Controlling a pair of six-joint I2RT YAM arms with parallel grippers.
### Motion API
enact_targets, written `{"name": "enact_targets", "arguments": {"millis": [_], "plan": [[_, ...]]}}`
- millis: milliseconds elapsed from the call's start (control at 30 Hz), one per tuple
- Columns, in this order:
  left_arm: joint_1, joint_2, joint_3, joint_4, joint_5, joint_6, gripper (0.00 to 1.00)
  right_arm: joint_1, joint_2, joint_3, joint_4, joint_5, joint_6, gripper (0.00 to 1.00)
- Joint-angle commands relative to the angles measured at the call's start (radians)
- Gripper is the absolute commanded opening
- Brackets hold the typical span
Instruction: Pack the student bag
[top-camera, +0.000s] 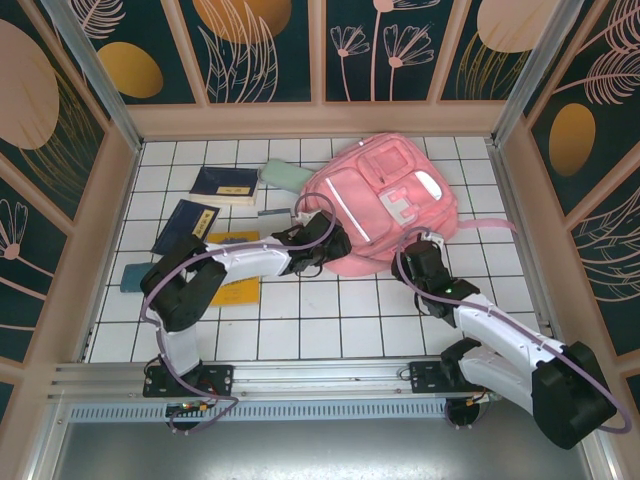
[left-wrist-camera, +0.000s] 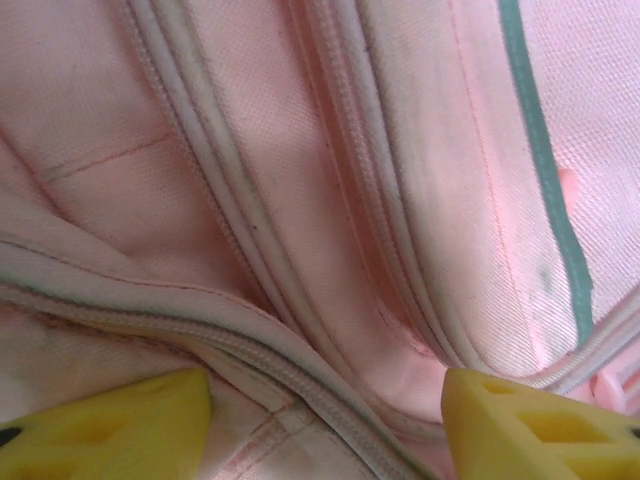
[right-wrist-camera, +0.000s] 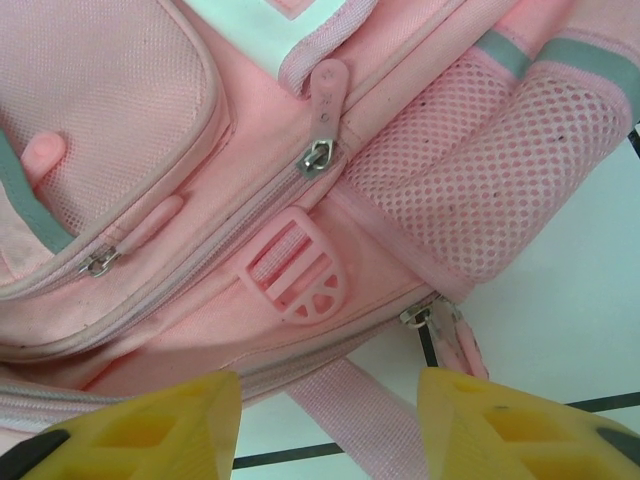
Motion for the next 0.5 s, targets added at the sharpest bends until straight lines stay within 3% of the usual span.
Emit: {"name": "enact_targets", "arguments": {"millis": [0,33,100,167,467], "plan": [[-0.006,0.086,-0.025,-0.061,-0.003,0.003,0.54,0.008,-0.016,0.007,-0.023,0.028,0.01,0.51],[-0.006,0.089,-0.033,-0.056,-0.007,0.007,0.45,0.008,-0.017,0.007,-0.022,0.029,0.009,0.51],[-0.005,0.08,-0.046,-0.055,-0.03,0.016,0.16,0.008,-0.016,0.01,-0.025,0.028,0.006,0.51],[-0.005,0.049,-0.045,-0.081,-0.073,0.028,0.0,0.008,-0.014,0.013,-0.026,0.028,0.004,0.51],[0.008,-0.133,-0.021,-0.159,-0.243,0.113,0.0,0.008,-0.007,0.029,-0.028,0.009,-0.015,0.49]]}}
